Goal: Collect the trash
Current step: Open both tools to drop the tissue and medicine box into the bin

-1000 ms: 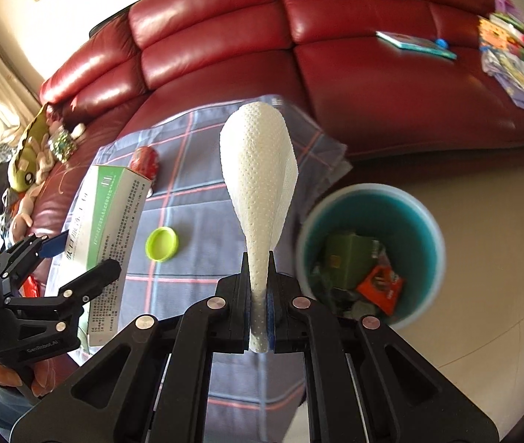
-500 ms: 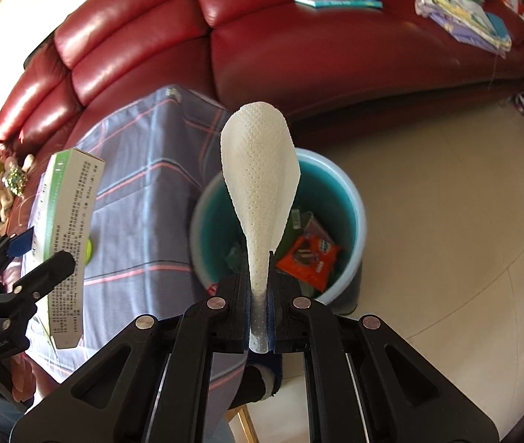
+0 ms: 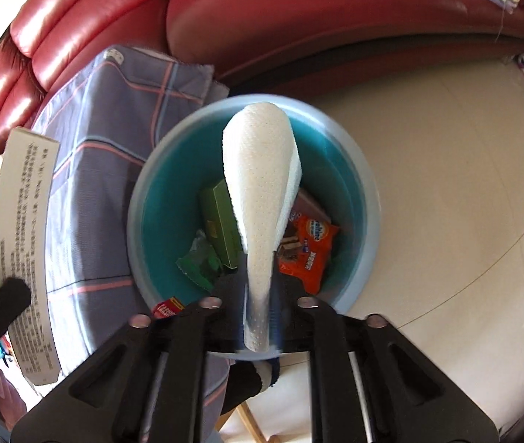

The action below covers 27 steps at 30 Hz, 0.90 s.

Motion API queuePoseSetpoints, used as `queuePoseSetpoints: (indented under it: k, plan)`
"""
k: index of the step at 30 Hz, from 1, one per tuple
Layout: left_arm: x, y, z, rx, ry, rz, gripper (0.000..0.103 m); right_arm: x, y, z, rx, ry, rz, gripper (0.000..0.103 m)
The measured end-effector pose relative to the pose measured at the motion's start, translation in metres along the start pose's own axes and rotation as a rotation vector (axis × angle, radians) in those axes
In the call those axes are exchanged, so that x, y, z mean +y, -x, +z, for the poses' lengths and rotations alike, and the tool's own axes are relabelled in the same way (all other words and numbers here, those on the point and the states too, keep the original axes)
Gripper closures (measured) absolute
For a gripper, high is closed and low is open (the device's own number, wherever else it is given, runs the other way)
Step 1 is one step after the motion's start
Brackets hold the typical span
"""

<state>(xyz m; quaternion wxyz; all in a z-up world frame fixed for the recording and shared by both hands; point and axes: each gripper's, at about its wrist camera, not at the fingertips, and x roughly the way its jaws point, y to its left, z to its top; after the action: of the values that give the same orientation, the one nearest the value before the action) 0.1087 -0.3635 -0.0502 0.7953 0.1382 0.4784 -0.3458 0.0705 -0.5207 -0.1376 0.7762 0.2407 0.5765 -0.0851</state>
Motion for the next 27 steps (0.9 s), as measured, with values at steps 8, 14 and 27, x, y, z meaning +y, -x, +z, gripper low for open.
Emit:
queuePoseSetpoints:
  k: [8, 14, 27]
  plan:
    - [0.006, -0.012, 0.003, 0.019, 0.008, -0.014, 0.031, 0.0, 0.009, 0.004, -0.014, -0.013, 0.034, 0.04]
    - [-0.001, -0.03, 0.01, 0.045, -0.004, -0.037, 0.031, 0.002, 0.037, 0.008, -0.073, -0.019, 0.022, 0.017]
    - [-0.029, -0.067, 0.026, 0.081, -0.05, -0.066, 0.022, -0.024, 0.069, 0.013, -0.132, -0.08, -0.024, 0.01]
